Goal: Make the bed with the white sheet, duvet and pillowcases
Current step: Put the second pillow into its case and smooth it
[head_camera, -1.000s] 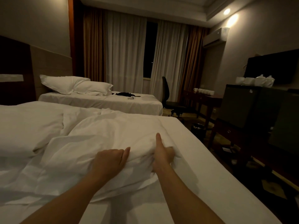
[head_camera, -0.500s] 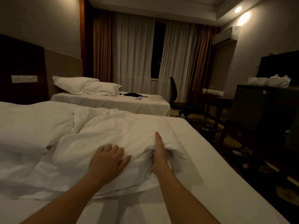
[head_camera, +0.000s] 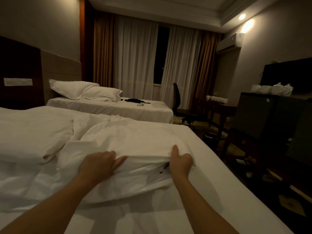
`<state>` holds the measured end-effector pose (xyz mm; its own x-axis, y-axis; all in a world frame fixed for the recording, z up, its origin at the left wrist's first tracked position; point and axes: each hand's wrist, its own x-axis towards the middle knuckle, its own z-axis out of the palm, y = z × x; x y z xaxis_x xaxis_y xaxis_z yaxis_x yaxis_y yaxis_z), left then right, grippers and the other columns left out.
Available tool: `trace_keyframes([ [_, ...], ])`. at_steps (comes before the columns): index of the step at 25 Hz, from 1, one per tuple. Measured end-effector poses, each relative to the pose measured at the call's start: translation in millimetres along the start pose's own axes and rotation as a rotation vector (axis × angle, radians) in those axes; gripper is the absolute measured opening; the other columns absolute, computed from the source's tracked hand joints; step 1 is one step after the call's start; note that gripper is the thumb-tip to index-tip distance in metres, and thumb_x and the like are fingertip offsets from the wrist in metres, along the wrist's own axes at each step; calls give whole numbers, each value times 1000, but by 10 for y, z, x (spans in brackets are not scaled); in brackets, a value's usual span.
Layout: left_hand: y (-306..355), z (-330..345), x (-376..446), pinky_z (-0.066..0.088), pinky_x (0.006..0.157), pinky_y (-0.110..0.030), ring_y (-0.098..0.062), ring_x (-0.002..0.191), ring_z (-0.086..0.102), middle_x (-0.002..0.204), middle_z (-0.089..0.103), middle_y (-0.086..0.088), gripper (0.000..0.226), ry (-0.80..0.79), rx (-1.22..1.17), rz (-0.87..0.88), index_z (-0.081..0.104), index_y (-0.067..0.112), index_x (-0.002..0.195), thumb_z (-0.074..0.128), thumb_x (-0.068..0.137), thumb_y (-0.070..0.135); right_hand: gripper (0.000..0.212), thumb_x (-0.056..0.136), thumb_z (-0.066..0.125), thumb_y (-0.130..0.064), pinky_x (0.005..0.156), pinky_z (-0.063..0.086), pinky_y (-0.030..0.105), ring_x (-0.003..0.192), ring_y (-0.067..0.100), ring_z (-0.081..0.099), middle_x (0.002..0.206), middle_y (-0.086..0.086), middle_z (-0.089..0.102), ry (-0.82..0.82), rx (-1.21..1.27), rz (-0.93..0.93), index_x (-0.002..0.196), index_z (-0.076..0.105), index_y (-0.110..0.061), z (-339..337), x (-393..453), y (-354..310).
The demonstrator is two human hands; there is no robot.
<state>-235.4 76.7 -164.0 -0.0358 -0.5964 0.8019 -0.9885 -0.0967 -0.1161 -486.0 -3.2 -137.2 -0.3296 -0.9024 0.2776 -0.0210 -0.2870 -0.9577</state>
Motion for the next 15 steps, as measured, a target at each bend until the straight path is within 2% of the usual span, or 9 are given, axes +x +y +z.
trace_keyframes([
  [2, -121, -87, 81, 25, 42, -22, -23, 37, 52, 46, 51, 2, 62, 5, -1, 31, 47, 23, 56, 32, 91, 72, 49, 99, 61, -31, 60, 52, 38, 54, 20, 56, 60, 9, 59, -22, -44, -66, 67, 64, 6, -48, 4, 23],
  [3, -157, -71, 67, 26, 42, -23, -24, 38, 53, 48, 52, 1, 62, -2, 2, 56, 49, 22, 57, 35, 90, 72, 47, 98, 62, -32, 60, 50, 34, 54, 17, 58, 59, 4, 58, -31, -55, -39, 65, 62, 2, -83, -18, 119],
  [6, -156, 177, -196, 41, 48, -32, -27, 53, 57, 59, 55, -3, 60, -13, -11, 97, 54, 19, 63, 43, 92, 70, 35, 94, 68, -33, 76, 47, 29, 86, 27, 68, 81, 6, 67, -35, -30, 99, 91, 71, 2, -201, -196, 551],
  [9, -168, 263, -421, 43, 65, -38, -29, 68, 55, 74, 56, -4, 54, -4, 13, 104, 58, 17, 75, 45, 95, 66, 50, 90, 73, -32, 101, 43, 29, 116, 23, 59, 123, 8, 65, -27, 106, 120, 128, 63, -1, -163, -223, 687],
  [11, -233, 153, -409, 41, 71, -42, -31, 76, 54, 82, 57, -6, 49, 48, 80, 84, 60, 15, 82, 50, 93, 63, 62, 87, 76, -36, 111, 40, 35, 126, 24, 54, 132, 4, 59, -31, 155, 155, 137, 56, -5, -58, -135, 631],
  [13, -252, 78, -380, 40, 74, -44, -33, 81, 54, 87, 57, -8, 48, 48, 129, 65, 60, 14, 87, 53, 91, 61, 71, 84, 77, -44, 113, 40, 42, 129, 27, 52, 137, 7, 57, -40, 146, 202, 140, 54, -7, 0, -72, 595],
  [15, -208, 106, -378, 41, 69, -43, -34, 76, 56, 83, 59, -8, 49, -10, 132, 55, 61, 14, 85, 48, 94, 61, 68, 86, 76, -43, 111, 42, 44, 128, 29, 53, 139, 10, 57, -52, 156, 214, 139, 54, -6, -23, -38, 585],
])
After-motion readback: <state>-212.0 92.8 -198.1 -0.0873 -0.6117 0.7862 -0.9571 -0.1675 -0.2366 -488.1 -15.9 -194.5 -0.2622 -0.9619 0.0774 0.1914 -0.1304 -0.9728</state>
